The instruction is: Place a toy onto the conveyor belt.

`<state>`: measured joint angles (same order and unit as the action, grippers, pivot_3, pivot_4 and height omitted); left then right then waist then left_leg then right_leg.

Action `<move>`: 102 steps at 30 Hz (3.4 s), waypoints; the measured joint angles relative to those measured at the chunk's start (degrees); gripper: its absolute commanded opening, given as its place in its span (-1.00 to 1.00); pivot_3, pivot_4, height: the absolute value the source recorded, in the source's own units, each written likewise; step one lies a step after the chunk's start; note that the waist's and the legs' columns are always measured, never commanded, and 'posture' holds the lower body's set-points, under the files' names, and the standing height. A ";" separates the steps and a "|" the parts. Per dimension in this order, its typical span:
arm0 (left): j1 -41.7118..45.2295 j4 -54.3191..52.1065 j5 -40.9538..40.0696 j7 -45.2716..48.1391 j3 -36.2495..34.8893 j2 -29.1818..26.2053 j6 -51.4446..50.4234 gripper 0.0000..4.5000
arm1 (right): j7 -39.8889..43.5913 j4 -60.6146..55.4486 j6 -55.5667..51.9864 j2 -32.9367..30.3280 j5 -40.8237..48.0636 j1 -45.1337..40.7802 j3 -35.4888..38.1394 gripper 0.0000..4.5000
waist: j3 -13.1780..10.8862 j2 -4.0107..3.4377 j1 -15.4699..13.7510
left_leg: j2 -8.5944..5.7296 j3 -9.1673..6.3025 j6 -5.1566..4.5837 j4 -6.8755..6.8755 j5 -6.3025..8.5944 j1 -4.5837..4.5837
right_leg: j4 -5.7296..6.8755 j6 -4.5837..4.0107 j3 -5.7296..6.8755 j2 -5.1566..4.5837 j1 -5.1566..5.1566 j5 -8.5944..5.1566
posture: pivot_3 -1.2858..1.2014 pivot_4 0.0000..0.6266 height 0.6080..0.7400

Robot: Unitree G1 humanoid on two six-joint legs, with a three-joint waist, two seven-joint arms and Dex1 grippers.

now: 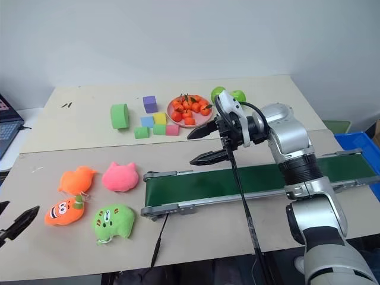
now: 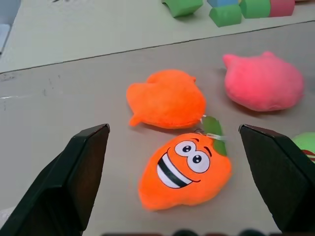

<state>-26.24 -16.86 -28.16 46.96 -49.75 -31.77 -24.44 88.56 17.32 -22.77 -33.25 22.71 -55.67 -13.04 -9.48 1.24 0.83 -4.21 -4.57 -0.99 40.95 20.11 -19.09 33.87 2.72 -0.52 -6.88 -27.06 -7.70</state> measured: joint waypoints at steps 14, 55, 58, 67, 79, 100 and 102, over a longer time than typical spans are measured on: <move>10.17 23.60 10.61 -5.56 16.16 2.61 15.89 1.00 | -2.67 -7.28 -5.29 -7.01 0.62 2.70 3.01 1.00 | 0.02 0.01 0.04 | 0.22 0.06 0.13 0.00 -0.07 0.06 | 0.00 -0.19 -0.08 0.31 -0.02 0.12 | 0.03 -0.52 1.00; 43.32 -9.80 -18.29 -1.79 37.11 -18.53 -22.88 -0.31 | -6.14 -13.21 -9.21 -10.10 1.19 6.55 5.16 1.00 | 0.02 -0.01 0.53 | 0.14 0.07 0.15 -0.06 -0.02 -0.18 | -0.08 -0.18 -0.01 0.36 -0.25 0.14 | 0.03 -0.52 1.00; 48.61 -8.25 -13.24 -1.26 44.84 -18.51 -22.04 -0.31 | -7.58 -15.94 -10.78 -10.96 1.79 8.70 6.40 1.00 | 0.02 -0.01 0.45 | 0.11 0.12 0.15 -0.06 -0.02 -0.18 | -0.09 -0.18 -0.06 0.37 -0.24 0.14 | 0.03 -0.52 1.00; 53.75 -3.39 -0.45 4.19 58.75 -18.60 -17.03 -0.31 | -11.75 -23.36 -15.54 -13.71 5.27 14.20 10.34 1.00 | 0.01 0.00 0.14 | 0.13 0.17 0.15 -0.03 -0.04 -0.17 | -0.04 -0.18 -0.10 0.43 -0.23 0.14 | 0.03 -0.52 1.00; 53.21 -2.40 5.32 7.65 62.20 -16.82 -14.55 -0.31 | -13.90 -27.93 -17.82 -14.72 7.83 17.05 11.04 1.00 | 0.00 0.02 -0.02 | 0.13 0.18 0.14 0.06 -0.04 -0.18 | -0.01 -0.17 -0.11 0.42 -0.20 0.15 | 0.03 -0.52 1.00; 49.07 -7.43 4.57 7.78 62.26 -14.26 -18.24 -0.06 | -14.29 -27.92 -17.80 -14.72 7.83 17.12 9.95 1.00 | -0.01 0.03 -0.13 | 0.15 0.17 0.13 0.17 -0.04 -0.15 | 0.06 -0.15 -0.13 0.42 -0.12 0.16 | 0.03 -0.52 1.00; 49.08 -7.41 4.55 7.84 62.26 -14.24 -18.26 0.24 | -14.30 -27.92 -17.81 -14.74 7.83 17.28 9.95 1.00 | -0.01 0.03 -0.11 | 0.15 0.17 0.13 0.17 -0.04 -0.15 | 0.06 -0.15 -0.13 0.42 -0.12 0.16 | 0.03 -0.52 1.00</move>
<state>22.84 -24.27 -23.60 54.80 12.51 -46.02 -42.70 74.27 -10.60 -40.58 -47.99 30.54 -38.39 -3.10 -9.48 1.26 0.72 -4.07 -4.40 -0.86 41.12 20.07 -19.24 33.93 2.57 -0.65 -6.46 -27.17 -7.54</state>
